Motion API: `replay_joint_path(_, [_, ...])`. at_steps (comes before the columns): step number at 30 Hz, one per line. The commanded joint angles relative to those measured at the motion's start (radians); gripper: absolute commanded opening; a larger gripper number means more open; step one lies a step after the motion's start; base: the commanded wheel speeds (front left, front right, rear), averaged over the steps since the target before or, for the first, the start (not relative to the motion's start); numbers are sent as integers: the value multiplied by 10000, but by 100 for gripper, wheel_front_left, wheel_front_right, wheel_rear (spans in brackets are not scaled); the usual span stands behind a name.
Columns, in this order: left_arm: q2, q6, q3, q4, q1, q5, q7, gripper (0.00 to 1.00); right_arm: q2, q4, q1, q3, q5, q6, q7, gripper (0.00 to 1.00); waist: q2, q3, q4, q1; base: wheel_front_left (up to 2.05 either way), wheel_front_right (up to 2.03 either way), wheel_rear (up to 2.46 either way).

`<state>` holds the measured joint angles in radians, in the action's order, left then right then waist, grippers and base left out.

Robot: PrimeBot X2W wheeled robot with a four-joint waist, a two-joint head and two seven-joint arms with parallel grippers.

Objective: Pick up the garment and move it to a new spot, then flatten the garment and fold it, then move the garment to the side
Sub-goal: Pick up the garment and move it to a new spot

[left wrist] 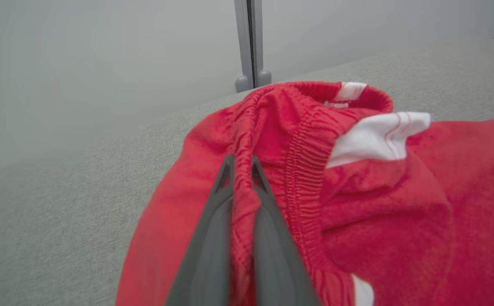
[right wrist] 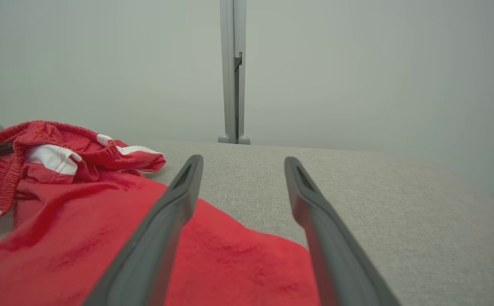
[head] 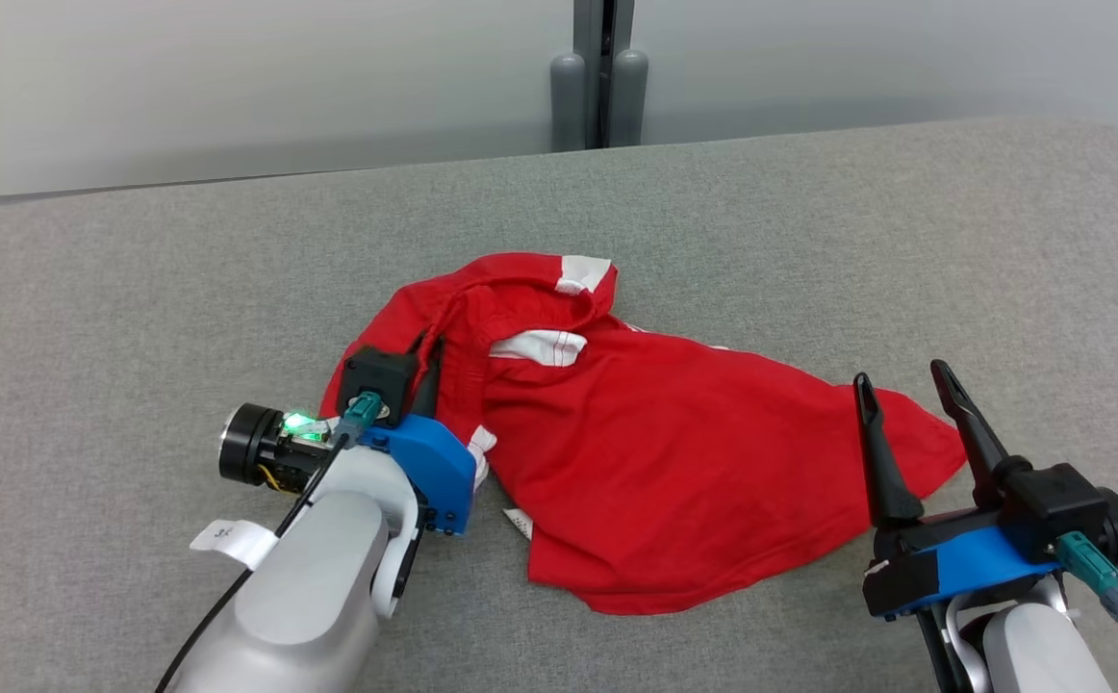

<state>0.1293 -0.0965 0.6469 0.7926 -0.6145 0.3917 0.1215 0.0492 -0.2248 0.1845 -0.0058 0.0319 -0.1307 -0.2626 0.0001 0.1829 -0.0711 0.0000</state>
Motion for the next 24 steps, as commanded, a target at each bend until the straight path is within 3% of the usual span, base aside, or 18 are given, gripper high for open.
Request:
replay_joint_path(1, [55,-115,-184,-151,79,130,275,0,21,-29,-116,50,46,-1,-34,100,-1,-72,75,0,0,0,0])
replay_joint_path(15, [855,-758,-1146,-1664,763,672,1076,0,20,-72,-485,-156,-158,-1,-34,100,-1,-661,1070,0,0,0,0])
replay_joint_path(24, [1667,-1104,-1332,-3169,1981,774,1023,0,22,-108,-770,-309,-246,-1,-34,100,-1,-1157,2519,0,0,0,0])
